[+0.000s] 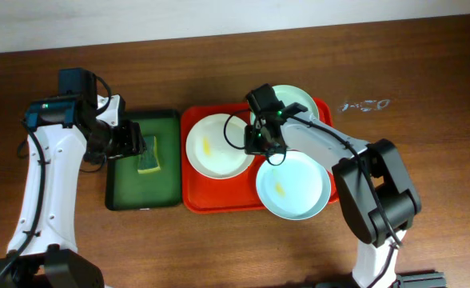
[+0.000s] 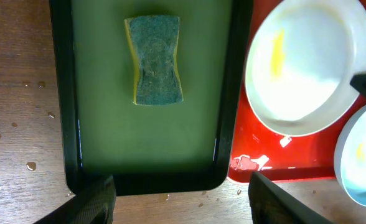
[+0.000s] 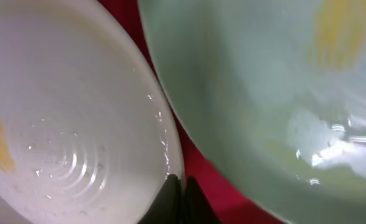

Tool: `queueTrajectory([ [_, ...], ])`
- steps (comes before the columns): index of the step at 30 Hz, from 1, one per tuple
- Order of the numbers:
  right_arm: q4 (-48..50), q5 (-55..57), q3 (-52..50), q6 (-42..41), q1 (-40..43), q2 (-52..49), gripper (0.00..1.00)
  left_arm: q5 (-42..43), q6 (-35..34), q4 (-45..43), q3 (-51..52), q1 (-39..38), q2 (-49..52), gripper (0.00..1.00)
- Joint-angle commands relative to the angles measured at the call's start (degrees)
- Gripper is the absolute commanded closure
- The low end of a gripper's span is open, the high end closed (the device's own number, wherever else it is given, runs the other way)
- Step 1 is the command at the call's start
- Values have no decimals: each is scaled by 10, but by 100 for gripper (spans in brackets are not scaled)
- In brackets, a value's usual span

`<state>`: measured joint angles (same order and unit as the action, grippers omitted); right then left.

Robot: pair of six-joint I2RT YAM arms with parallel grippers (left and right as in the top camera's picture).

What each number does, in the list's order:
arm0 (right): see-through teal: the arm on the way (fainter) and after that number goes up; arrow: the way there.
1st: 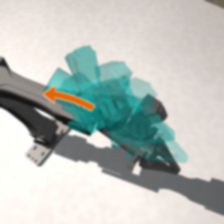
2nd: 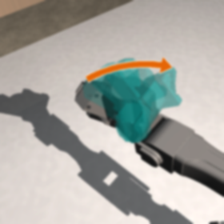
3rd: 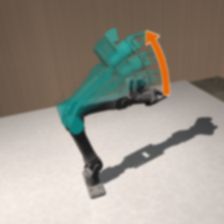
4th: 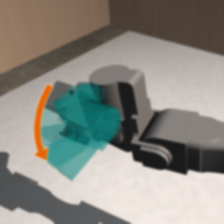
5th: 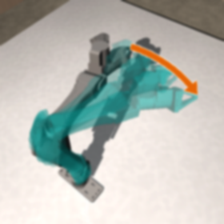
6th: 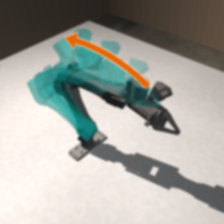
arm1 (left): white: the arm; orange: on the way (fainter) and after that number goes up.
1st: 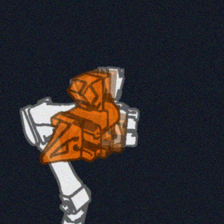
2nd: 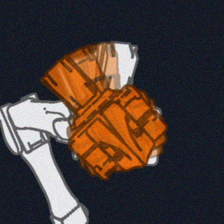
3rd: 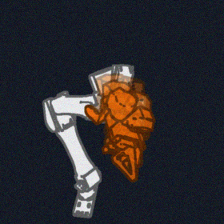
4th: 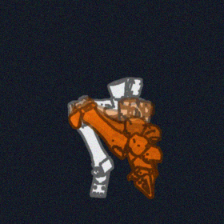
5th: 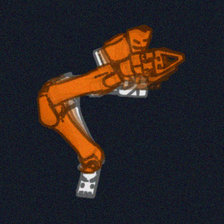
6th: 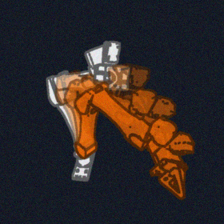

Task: Clean dirty plates on tray and stack at the side

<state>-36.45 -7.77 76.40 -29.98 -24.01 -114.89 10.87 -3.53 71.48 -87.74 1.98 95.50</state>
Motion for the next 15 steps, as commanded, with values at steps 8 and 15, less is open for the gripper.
queueTrajectory([
  [8,-40,-21,-5,-10,-3,6,96,-64,-65,-49,66,-15,3,41],
  [15,-39,-21,-5,-10,-3,6,96,-109,-87,-160,118,-61,3,39],
])
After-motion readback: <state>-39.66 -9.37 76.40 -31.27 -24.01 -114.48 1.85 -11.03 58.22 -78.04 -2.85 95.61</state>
